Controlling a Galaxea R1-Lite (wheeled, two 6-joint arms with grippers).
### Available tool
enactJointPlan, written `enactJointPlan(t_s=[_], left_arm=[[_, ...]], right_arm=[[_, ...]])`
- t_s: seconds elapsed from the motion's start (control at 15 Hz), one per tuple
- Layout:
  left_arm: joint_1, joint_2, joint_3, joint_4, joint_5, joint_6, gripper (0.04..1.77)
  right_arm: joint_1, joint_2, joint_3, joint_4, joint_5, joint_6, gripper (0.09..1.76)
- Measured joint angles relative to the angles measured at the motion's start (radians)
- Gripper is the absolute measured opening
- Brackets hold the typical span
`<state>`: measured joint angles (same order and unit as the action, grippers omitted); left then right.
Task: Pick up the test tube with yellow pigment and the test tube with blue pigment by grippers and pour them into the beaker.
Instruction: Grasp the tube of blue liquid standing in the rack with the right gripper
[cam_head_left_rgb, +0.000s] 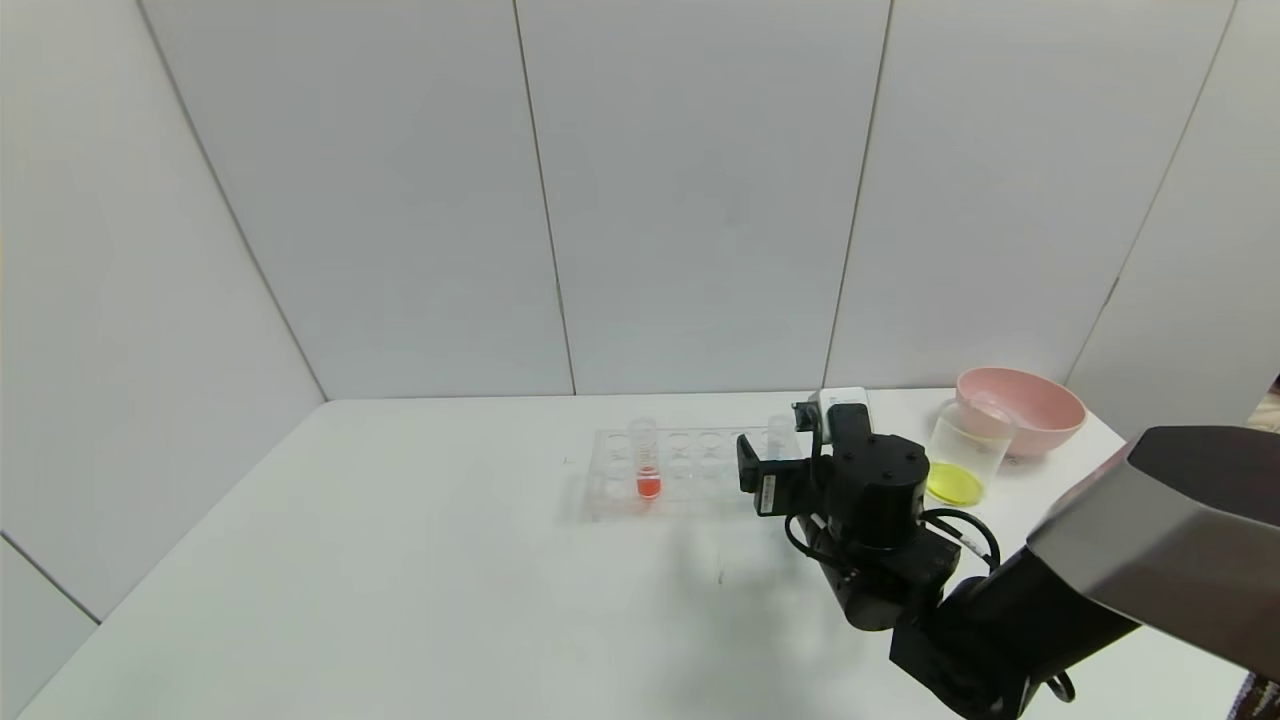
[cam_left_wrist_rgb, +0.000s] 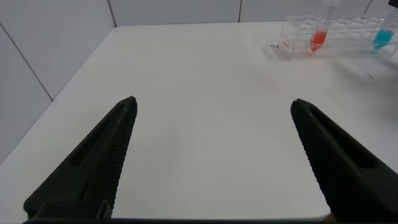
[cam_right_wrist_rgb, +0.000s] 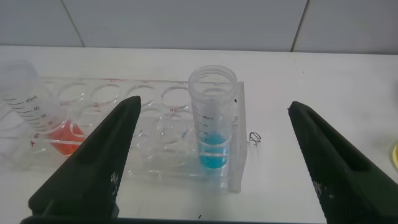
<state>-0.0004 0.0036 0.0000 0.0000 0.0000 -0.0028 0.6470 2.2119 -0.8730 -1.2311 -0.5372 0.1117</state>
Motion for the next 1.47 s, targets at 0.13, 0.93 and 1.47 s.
enactJointPlan(t_s=[0.13,0.93,1.47], left_arm=[[0.000,0.000,0.000,0.000,0.000,0.000,1.76],[0.000,0.000,0.000,0.000,0.000,0.000,1.76],[0.000,0.000,0.000,0.000,0.000,0.000,1.76]], right_arm=[[-0.015,0.023,-0.037,0.028,0.012,-0.001,1.70],[-0.064,0.117,-0.131,0.040,0.045,-0.001,1.24],[-0.061,0.116,-0.120,0.038,0.048,-0.004,0.52]])
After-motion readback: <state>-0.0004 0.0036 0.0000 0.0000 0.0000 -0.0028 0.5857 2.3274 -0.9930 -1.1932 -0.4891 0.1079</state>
